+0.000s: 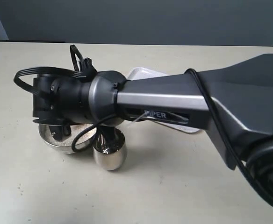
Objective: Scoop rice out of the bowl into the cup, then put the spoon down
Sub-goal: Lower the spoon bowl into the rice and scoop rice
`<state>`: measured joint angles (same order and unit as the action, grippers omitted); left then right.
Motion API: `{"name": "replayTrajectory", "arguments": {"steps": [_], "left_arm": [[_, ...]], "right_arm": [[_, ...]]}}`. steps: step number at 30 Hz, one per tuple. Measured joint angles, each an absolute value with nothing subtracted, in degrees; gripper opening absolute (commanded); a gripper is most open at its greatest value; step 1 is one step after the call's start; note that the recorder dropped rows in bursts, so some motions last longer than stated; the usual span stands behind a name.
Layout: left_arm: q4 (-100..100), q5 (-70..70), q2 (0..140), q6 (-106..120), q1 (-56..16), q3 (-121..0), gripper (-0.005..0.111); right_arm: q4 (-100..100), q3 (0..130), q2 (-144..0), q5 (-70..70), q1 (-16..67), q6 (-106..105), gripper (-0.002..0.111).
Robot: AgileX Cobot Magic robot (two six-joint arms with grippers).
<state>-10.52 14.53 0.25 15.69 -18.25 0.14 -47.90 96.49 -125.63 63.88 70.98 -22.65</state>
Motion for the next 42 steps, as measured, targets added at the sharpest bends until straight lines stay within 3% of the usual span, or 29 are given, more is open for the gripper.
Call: {"name": "replayTrajectory", "arguments": {"steps": [42], "left_arm": [[-10.52,14.53,0.25,15.69,-18.25,0.14,0.001]], "right_arm": [[-47.51,96.58,-128.62,58.18,70.98,-30.09,-0.001]]}}
